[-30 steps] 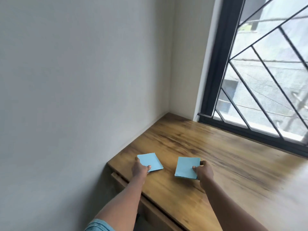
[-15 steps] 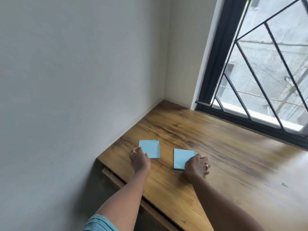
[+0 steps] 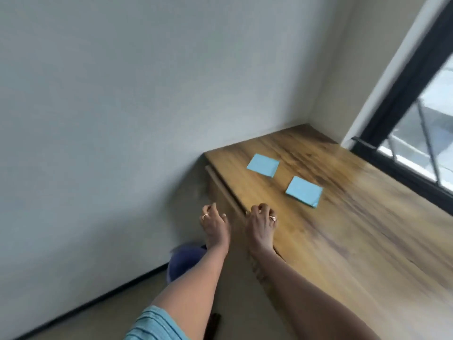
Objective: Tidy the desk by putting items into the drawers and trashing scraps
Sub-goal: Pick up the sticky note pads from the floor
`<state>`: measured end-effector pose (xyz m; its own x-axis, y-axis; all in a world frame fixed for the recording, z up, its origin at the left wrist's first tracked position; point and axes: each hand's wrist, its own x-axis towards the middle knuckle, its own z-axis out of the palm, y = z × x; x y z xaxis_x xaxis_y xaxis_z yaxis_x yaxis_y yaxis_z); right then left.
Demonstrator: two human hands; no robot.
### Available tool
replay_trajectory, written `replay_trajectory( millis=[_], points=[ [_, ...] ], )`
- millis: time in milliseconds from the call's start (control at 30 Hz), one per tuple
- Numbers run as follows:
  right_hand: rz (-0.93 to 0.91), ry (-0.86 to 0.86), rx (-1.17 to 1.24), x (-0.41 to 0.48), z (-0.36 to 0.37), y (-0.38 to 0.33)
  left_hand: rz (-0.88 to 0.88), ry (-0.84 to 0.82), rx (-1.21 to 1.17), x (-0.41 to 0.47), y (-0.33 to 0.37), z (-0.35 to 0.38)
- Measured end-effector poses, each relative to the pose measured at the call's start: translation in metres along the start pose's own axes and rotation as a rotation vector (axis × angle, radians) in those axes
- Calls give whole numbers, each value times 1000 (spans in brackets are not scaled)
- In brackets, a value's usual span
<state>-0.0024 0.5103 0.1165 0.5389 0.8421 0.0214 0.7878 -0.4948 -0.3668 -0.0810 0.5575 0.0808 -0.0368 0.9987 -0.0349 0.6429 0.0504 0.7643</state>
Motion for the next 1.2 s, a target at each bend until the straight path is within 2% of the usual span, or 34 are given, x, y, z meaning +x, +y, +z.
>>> replay_trajectory(
  millis=[333,567,767,1000,1200],
  points=[
    [-384,-340,-50,-154,96,-50,-390,154,56,-129,-158,-82],
    [-619,-562,-118,-269,142,-77,-644,289,22,-223,-239,-132],
    [-788,-663,-174,-378,160,-82,-804,390,0,-326,-298,-165],
    [-984,-788,-228,-518,179,-57,-1026,531,-96,-469,-349,-182],
    [-1158,-842,-289,-603,196,-33,-1160,612,-146,-551,-378,-184]
  ],
)
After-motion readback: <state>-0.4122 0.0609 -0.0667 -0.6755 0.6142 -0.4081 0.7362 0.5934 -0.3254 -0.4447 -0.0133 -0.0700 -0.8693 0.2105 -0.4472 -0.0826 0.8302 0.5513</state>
